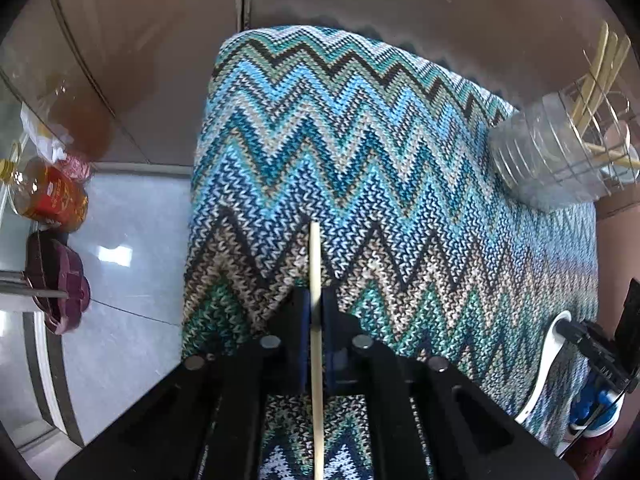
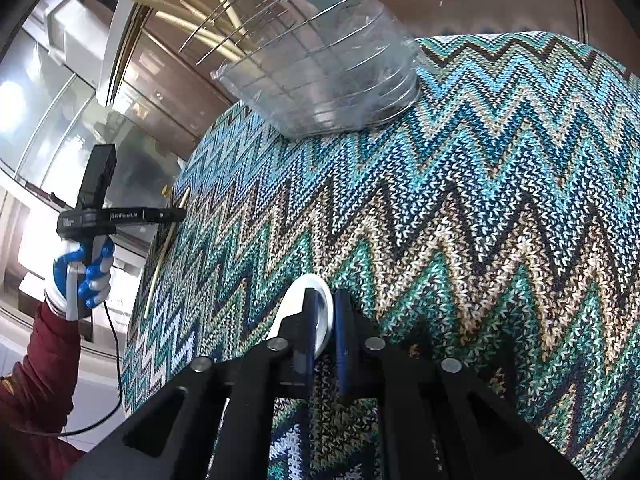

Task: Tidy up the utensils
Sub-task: 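Lift the chopstick and white spoon upright toward the wire-rack cup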

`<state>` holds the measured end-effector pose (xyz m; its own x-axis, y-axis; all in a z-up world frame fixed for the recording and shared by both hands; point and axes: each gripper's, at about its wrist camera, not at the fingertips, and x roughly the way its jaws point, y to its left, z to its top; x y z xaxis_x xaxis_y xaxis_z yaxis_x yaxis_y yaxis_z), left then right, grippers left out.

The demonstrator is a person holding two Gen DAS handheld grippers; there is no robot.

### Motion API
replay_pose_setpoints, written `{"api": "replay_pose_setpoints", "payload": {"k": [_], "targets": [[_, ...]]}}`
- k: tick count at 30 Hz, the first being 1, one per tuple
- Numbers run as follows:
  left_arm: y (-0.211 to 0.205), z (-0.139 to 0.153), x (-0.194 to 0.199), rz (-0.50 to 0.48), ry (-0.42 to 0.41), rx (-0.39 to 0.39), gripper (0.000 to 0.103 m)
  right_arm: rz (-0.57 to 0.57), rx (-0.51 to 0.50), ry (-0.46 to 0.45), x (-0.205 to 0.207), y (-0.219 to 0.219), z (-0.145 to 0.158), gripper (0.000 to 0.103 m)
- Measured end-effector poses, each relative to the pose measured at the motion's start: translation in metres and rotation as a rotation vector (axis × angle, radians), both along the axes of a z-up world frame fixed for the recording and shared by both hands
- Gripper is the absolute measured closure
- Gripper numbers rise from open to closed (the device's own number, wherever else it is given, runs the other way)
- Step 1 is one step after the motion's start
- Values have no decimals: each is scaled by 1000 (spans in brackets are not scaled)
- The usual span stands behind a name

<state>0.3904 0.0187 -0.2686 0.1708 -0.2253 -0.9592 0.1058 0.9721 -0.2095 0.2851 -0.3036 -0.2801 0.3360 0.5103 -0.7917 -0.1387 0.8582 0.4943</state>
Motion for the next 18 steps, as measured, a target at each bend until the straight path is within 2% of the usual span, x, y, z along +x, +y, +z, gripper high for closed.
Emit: {"api": "replay_pose_setpoints", "payload": {"k": [2, 6, 10, 18], "targets": [[7, 2, -4, 14, -7, -20, 99, -2, -17, -15, -2, 4, 4, 97], [12, 18, -17, 18, -77, -50, 99, -4, -53, -67, -13, 9, 16, 97], [16, 45, -34, 23, -165, -61, 99, -19, -82, -135, -26, 12, 36, 98], [20, 107, -78, 36, -361, -41, 99, -23, -189, -326, -71, 23, 89, 97]]}}
